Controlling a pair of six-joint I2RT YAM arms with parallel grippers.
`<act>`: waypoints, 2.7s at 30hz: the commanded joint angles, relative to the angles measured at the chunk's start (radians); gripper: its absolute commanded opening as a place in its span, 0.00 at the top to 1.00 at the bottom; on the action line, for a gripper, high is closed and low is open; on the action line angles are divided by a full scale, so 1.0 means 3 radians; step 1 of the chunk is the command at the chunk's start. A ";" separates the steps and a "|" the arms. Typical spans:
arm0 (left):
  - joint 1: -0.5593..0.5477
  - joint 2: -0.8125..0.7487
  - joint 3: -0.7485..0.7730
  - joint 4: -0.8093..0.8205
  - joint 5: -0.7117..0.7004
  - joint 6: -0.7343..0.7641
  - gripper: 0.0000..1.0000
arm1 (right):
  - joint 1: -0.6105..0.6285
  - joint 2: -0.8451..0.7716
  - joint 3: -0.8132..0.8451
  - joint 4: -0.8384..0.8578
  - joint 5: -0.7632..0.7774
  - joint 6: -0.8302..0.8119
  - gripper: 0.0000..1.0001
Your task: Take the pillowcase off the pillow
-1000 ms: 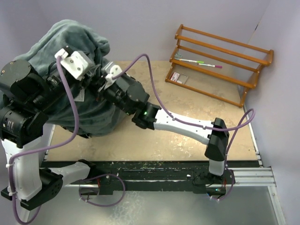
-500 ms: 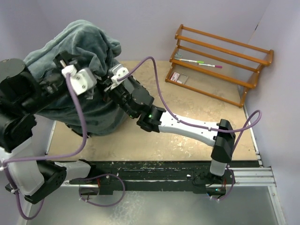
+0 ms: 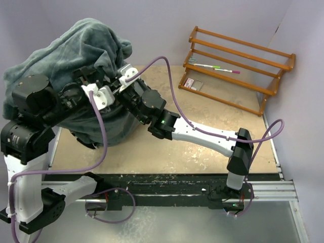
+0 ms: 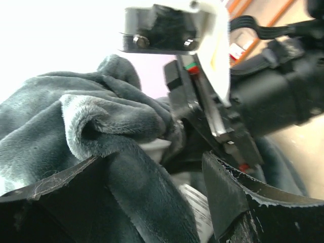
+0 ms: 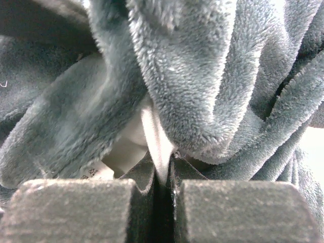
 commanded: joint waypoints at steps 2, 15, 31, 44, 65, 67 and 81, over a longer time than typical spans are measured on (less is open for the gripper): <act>-0.0007 -0.0180 -0.0275 0.1259 -0.0331 0.0124 0.21 | 0.0003 -0.0011 0.0116 0.0296 0.0054 0.0036 1.00; -0.0006 0.0091 -0.0286 0.1221 -0.0674 0.0368 0.12 | 0.0129 0.0000 0.0092 0.0338 0.0023 0.0054 1.00; -0.0009 0.0398 0.0048 0.1711 -0.0989 0.0012 0.66 | 0.0566 0.0025 -0.0249 0.0695 0.0332 -0.0180 1.00; -0.0011 0.0741 0.0885 0.1778 -0.1338 -0.0550 0.93 | 0.0961 -0.0179 -0.1156 0.1501 0.0676 -0.0489 1.00; -0.0008 0.1036 0.1001 0.0953 -0.1926 -0.1092 1.00 | 0.1656 -0.0869 -0.3414 0.2810 0.2152 -0.0142 1.00; -0.0012 0.1073 0.0935 0.0430 -0.1702 -0.1402 1.00 | 0.1658 -0.1008 -0.3559 0.2814 0.2194 -0.0040 1.00; 0.0149 0.1232 0.0869 -0.0546 0.0426 -0.2733 1.00 | 0.1521 -0.1956 -0.2829 0.1638 0.1589 -0.0342 0.44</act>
